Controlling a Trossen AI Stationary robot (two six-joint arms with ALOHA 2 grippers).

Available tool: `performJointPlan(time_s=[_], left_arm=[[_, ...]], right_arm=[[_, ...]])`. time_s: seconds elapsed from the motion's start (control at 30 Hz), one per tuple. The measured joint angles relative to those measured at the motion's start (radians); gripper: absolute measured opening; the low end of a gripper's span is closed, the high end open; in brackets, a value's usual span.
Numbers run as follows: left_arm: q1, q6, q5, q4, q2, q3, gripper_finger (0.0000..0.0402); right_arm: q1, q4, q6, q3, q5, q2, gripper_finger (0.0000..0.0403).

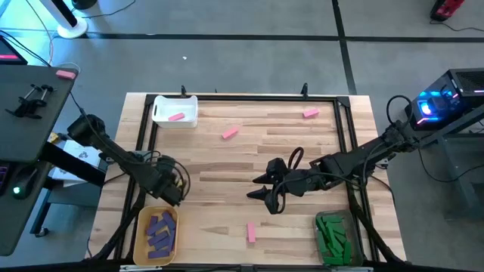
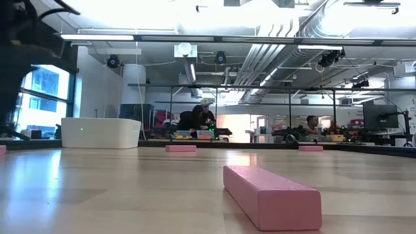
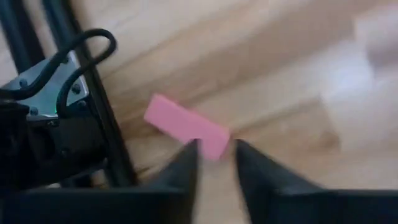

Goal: Sort blocks
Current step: Put the pink wooden block into the white bin

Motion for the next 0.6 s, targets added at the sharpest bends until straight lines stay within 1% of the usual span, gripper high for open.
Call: performJointPlan(time_s=[0.03,0.07,0.1,0.2,0.3,0.37,0.47,0.6], left_arm=[[0.004,0.056,0.026,0.002,-0.007,0.0,0.0051],[0.012,0.101,0.054,0.0,-0.008,0.0,0.0026],[0.022,0.144,0.074,-0.01,-0.007,0.0,0.0018],[0.065,0.299,0.136,-0.036,0.011,-0.002,0.0006],[0.125,0.402,0.152,0.049,0.013,-0.035,0.0002],[0.171,0.448,0.153,0.098,0.02,-0.071,0.0001],[0.226,0.492,0.164,0.099,0.027,-0.108,0.0],[0.247,0.517,0.178,0.084,0.028,-0.117,0.0]], right_arm=[[0.0,0.0,0.001,0.0,0.0,0.0,0.0201],[0.0,0.0,0.001,0.0,0.0,0.0,0.0201],[0.0,0.0,0.001,0.0,0.0,0.0,0.0201],[0.0,0.0,0.004,0.0,0.0,0.0,0.0201],[0.0,0.002,0.004,0.0,0.0,0.0,0.0201],[0.0,0.005,0.011,0.0,0.0,0.0,0.0201],[0.0,0.006,0.037,0.0,0.0,0.0,0.0201],[0.003,0.006,0.056,0.0,0.0,0.0,0.0201]])
